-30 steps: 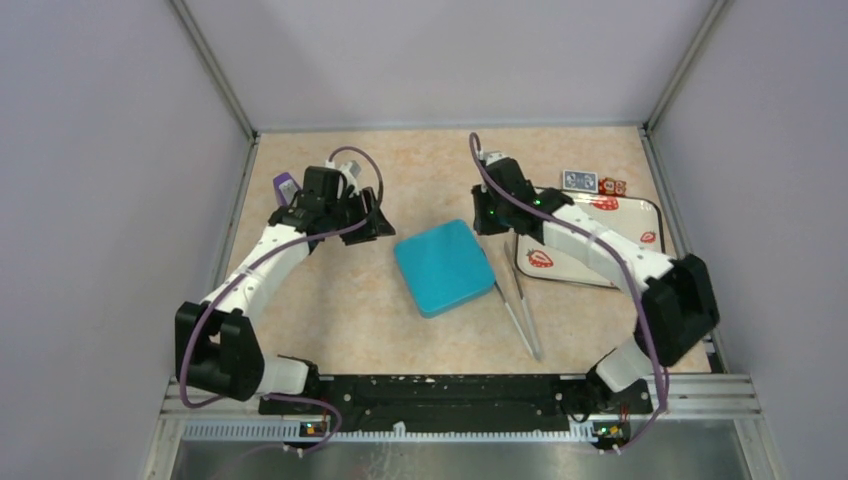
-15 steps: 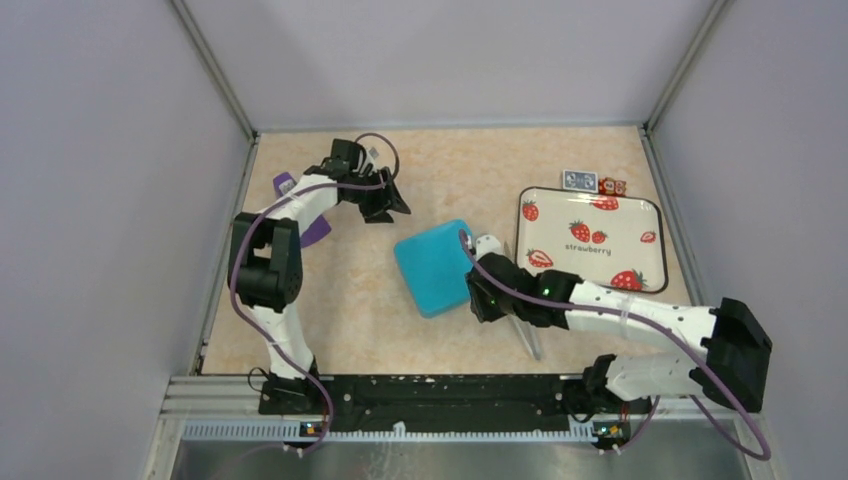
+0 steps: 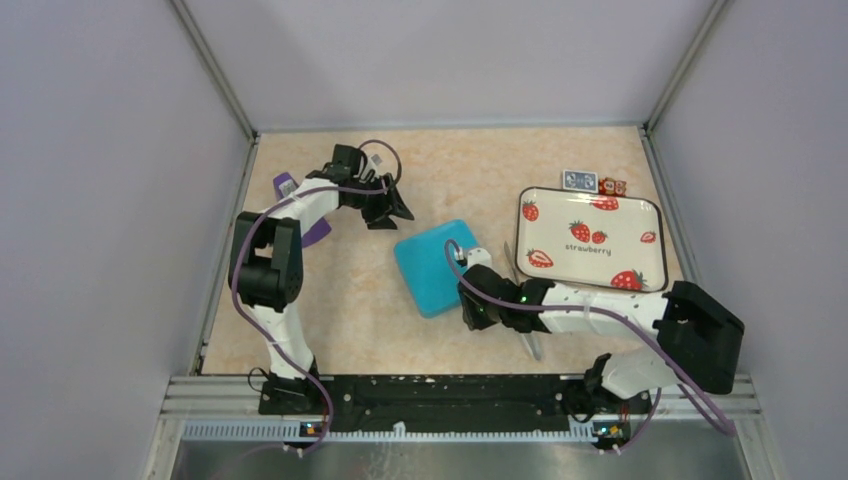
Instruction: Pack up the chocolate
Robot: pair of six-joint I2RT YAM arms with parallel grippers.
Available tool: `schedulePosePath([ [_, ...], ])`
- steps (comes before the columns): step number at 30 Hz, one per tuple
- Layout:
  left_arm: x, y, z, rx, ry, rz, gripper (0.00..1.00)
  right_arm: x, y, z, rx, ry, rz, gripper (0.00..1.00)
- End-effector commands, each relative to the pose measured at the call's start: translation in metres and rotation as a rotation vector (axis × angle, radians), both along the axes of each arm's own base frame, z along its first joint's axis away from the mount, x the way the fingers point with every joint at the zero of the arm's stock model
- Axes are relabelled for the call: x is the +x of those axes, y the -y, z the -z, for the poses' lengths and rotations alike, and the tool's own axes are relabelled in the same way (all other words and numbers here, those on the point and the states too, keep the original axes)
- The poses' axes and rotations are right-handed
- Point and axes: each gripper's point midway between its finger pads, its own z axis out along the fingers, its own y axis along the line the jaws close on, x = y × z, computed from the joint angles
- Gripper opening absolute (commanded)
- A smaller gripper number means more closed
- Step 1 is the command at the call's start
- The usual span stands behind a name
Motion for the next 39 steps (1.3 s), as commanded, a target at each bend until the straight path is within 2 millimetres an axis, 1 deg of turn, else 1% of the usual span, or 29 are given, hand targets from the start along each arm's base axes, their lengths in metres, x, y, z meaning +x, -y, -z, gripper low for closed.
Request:
schedulePosePath([
  [1,0.001,0.003,-0.006,-0.019,0.043,0.033,0.62,0.016,-0.031,-0.027,0.109,0.061,0.022,0.25],
  [7,0.001,0.003,-0.008,-0.018,0.052,0.033,0.62,0.021,-0.033,-0.034,0.119,0.081,0.033,0.26],
  [15,0.002,0.002,-0.021,-0.012,0.093,0.044,0.64,0.027,-0.029,-0.039,0.112,0.11,0.063,0.26],
  [18,0.001,0.0,-0.022,-0.001,0.099,0.05,0.64,0.031,-0.028,-0.039,0.116,0.118,0.072,0.26],
  [20,-0.003,0.003,-0.024,-0.015,0.094,0.071,0.64,0.034,-0.026,-0.038,0.109,0.118,0.083,0.26],
  [27,-0.015,0.0,-0.029,-0.015,0.107,0.078,0.65,0.042,-0.028,-0.045,0.128,0.151,0.096,0.26],
  [30,-0.019,-0.001,-0.031,-0.015,0.115,0.075,0.66,0.046,-0.027,-0.043,0.122,0.15,0.097,0.26],
  [33,-0.02,-0.002,-0.029,-0.01,0.111,0.071,0.67,0.048,-0.029,-0.043,0.124,0.156,0.088,0.26],
  [35,-0.021,-0.002,-0.028,-0.012,0.106,0.071,0.67,0.049,-0.031,-0.047,0.135,0.165,0.084,0.26],
  [39,-0.025,0.003,-0.027,-0.031,0.103,0.087,0.67,0.056,-0.037,-0.051,0.147,0.182,0.077,0.26],
])
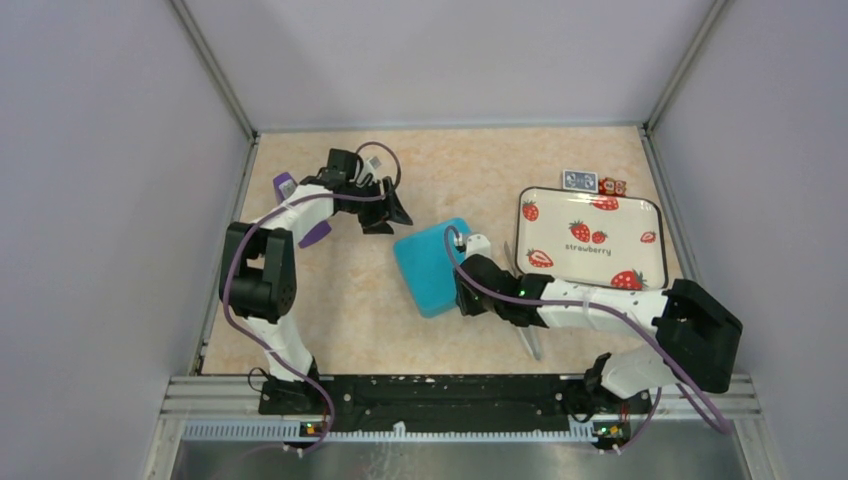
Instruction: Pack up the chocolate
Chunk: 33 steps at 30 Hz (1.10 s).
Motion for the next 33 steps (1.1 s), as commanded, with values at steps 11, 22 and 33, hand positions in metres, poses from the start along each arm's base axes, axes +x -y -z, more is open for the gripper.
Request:
schedulePosePath([
  [11,-0.004,0.007,-0.012,-0.022,0.051,0.031,0.69,0.033,-0.021,-0.038,0.062,0.113,0.015,0.26],
  [22,0.03,-0.031,-0.074,0.191,0.28,-0.121,0.81,0.016,-0.009,-0.059,0.1,0.092,-0.009,0.26],
  [33,-0.035,0.022,-0.106,0.116,0.272,0.07,0.76,0.051,0.019,-0.097,0.256,0.097,0.129,0.29],
])
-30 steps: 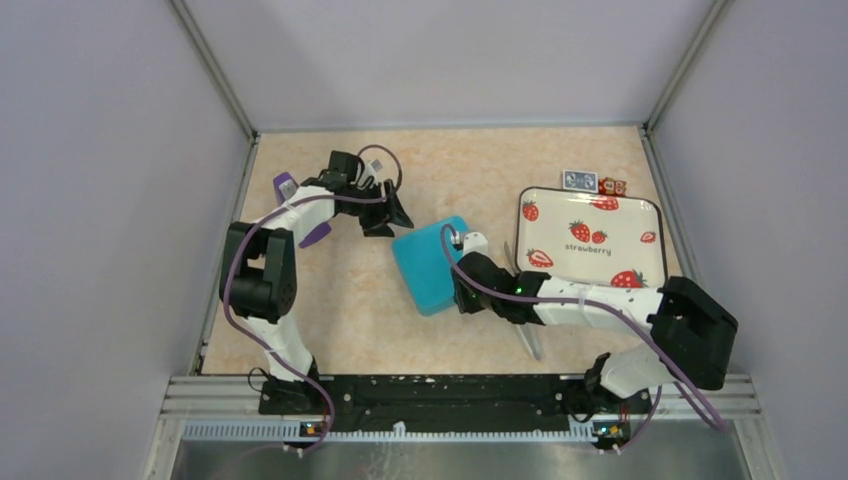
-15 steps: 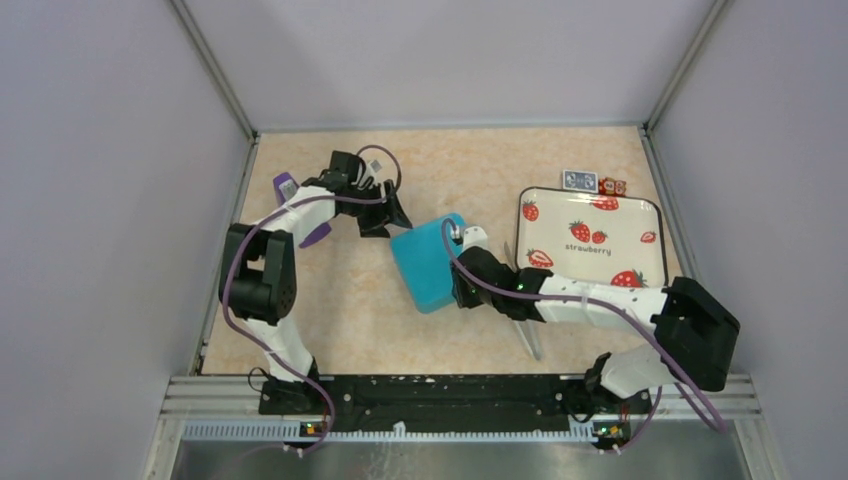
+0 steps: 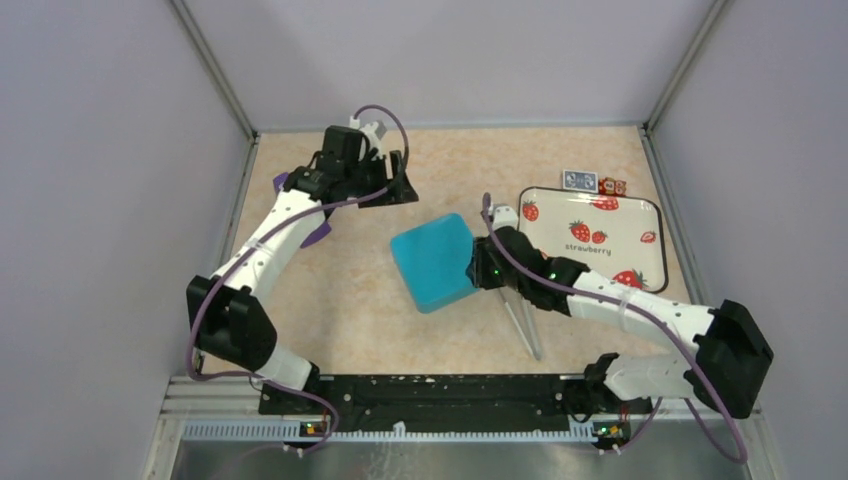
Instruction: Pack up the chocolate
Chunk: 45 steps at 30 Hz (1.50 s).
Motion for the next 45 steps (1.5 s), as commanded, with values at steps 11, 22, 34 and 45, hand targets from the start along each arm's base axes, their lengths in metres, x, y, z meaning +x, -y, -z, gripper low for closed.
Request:
schedulePosePath([
  [11,-0.029,0.039,0.07,-0.07,-0.227,0.163,0.74,0.076,0.011,-0.06,0.073,0.024,0.083,0.25],
  [22,-0.013,0.034,0.1,-0.004,-0.265,0.114,0.74,0.107,0.005,-0.049,0.057,0.003,0.092,0.22],
  [34,-0.003,0.033,0.116,0.017,-0.275,0.098,0.75,0.138,-0.006,-0.022,0.021,-0.042,0.07,0.21],
  [45,-0.004,0.036,0.123,0.012,-0.29,0.108,0.75,0.17,-0.017,-0.007,-0.008,-0.058,0.055,0.21],
])
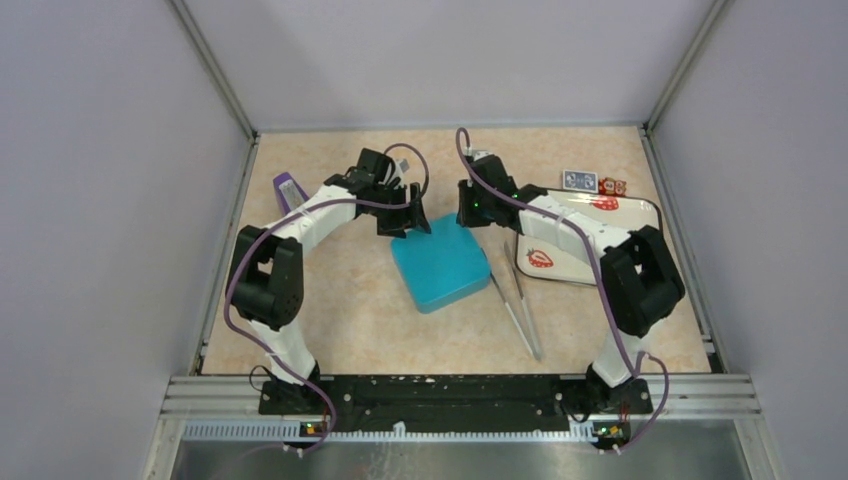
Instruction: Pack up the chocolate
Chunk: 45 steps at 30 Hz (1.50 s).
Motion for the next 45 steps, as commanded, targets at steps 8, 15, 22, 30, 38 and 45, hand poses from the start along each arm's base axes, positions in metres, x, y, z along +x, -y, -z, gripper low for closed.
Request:
schedulePosePath([
  [8,0.01,0.0,0.014,0.016,0.0,-0.006,0.76,0.038,-0.018,-0.018,0.037,0.05,-0.024,0.14],
  [15,0.01,-0.003,0.017,0.029,-0.005,-0.009,0.76,0.039,-0.018,-0.01,0.036,0.039,-0.019,0.13],
  [22,0.004,-0.006,0.021,0.042,-0.015,-0.011,0.76,0.039,-0.023,-0.021,0.062,0.05,-0.033,0.13],
  [30,0.002,-0.006,0.021,0.041,-0.019,-0.005,0.76,0.043,-0.024,-0.06,0.106,0.13,-0.03,0.12],
  [38,0.003,-0.006,0.021,0.039,-0.017,-0.006,0.76,0.031,-0.018,0.031,0.025,-0.024,-0.015,0.11],
  [45,0.004,-0.005,0.019,0.034,-0.016,0.001,0.76,0.039,-0.015,-0.013,0.034,0.051,-0.006,0.07],
])
